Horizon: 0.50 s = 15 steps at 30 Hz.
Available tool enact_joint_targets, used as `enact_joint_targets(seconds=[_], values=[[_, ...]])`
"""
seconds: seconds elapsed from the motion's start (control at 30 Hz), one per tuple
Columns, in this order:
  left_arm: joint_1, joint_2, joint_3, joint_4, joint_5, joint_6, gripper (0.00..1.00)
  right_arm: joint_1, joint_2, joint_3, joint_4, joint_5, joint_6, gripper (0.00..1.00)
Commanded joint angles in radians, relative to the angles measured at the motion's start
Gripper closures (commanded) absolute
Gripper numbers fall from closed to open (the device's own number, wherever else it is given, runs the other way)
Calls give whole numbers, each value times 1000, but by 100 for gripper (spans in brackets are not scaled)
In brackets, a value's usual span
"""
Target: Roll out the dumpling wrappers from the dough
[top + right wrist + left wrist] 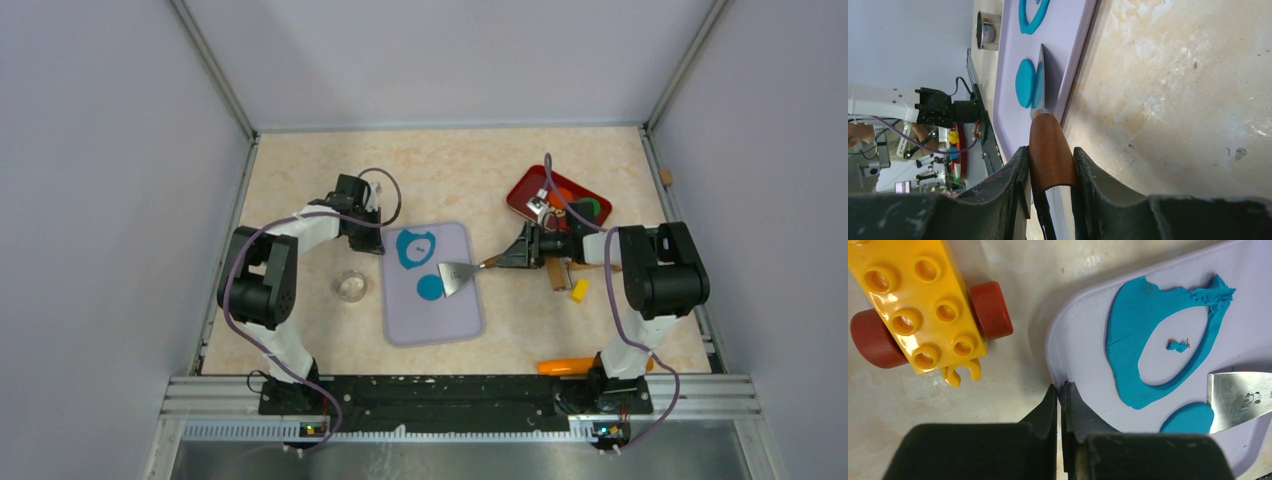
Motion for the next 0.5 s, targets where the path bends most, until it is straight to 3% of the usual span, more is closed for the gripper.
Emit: enact_joint_targets(seconds=[0.0,0.3,0.47], values=[[4,51,-5,-11,-28,26,100,28,15,17,-67,208,-127,100],[4,62,6,-1,-34,25,100,74,32,35,-77,158,-127,100],[4,68,18,0,-46,27,100,77,57,-5,-2,162,-96,100]])
